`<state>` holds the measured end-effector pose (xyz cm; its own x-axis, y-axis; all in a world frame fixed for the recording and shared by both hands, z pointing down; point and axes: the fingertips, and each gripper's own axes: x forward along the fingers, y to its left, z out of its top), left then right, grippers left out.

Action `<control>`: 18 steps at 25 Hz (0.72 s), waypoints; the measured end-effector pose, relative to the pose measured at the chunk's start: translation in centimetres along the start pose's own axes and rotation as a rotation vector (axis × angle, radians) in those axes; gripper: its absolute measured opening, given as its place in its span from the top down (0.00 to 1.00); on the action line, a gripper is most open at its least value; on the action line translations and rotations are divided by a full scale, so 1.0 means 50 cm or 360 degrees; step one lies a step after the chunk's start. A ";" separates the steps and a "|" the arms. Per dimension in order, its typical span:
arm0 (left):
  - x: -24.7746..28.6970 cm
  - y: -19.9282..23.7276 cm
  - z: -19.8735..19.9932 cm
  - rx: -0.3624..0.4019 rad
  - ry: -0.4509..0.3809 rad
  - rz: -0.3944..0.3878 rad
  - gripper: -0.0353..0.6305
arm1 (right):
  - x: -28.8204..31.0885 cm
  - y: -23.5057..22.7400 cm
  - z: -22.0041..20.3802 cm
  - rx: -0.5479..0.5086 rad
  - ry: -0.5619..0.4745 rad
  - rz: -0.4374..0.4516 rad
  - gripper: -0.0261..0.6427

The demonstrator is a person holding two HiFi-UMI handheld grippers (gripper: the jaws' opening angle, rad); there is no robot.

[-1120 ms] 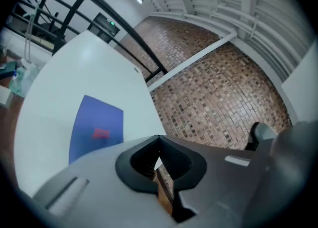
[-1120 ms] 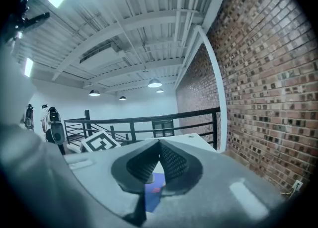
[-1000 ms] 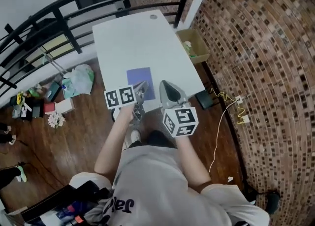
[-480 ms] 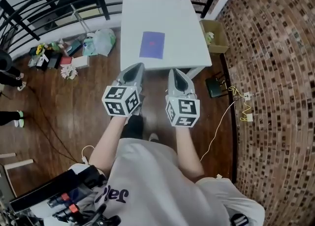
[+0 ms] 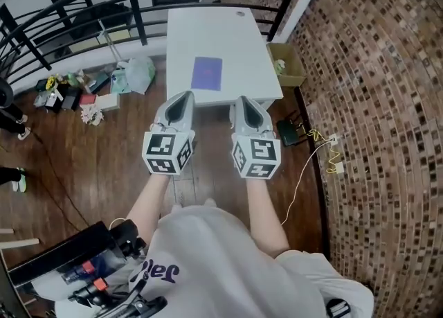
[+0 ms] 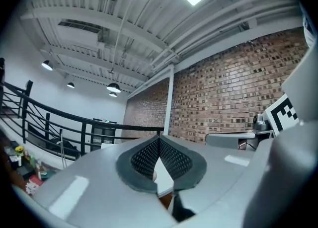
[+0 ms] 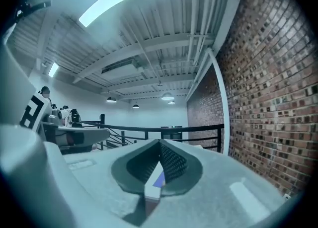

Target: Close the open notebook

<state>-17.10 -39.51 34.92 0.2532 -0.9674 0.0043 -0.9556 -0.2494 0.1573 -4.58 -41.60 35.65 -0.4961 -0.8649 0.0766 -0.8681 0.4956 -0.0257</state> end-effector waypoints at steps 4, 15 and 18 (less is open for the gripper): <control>-0.010 0.010 0.007 0.0005 -0.0021 -0.0001 0.92 | -0.006 0.025 -0.011 -0.0007 0.0013 -0.0002 0.97; -0.081 0.065 -0.009 -0.0047 0.0001 0.0030 0.92 | -0.031 0.121 -0.023 -0.0004 0.0038 0.0036 0.97; -0.089 0.075 -0.006 -0.0060 0.0005 0.0030 0.92 | -0.030 0.130 -0.018 0.0004 0.0036 0.0029 0.97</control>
<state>-21.77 -36.12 35.77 0.2354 -0.9718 0.0104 -0.9539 -0.2290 0.1941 -9.46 -37.03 36.28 -0.5112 -0.8538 0.0985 -0.8591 0.5110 -0.0295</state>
